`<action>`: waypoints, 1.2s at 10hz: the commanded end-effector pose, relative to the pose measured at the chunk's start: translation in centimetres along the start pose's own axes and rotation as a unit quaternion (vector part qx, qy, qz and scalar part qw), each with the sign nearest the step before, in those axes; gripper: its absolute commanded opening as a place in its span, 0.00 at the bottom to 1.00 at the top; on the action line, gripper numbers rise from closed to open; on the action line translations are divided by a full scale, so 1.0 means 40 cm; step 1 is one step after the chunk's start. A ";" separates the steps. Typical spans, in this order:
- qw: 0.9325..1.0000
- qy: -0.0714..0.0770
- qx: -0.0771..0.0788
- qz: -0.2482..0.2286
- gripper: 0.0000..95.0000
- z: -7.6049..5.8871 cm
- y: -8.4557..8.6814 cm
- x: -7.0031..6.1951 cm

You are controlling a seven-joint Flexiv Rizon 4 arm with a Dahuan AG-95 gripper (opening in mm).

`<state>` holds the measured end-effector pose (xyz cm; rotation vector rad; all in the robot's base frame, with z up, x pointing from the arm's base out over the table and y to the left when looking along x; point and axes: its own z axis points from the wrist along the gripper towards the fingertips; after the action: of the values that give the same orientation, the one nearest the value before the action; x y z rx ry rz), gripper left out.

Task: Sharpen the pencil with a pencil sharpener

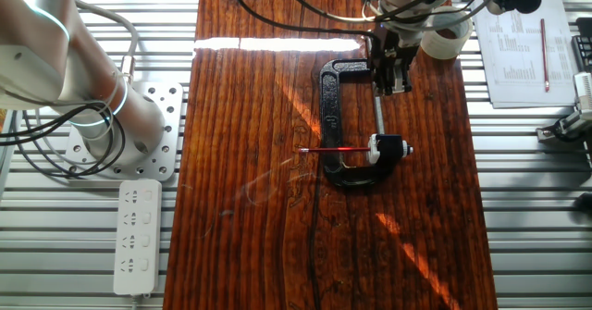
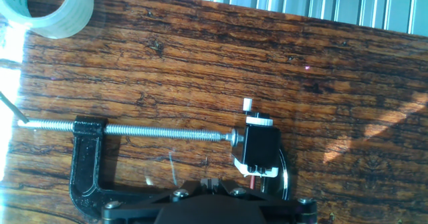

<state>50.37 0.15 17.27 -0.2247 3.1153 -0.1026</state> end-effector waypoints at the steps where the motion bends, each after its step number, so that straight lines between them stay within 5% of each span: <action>1: 1.000 0.000 0.000 -0.002 0.00 -0.001 0.000 0.002; 12: 1.000 0.007 -0.005 -0.006 0.00 -0.013 0.004 0.006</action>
<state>50.17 0.37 17.75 -0.2455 3.1296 -0.0879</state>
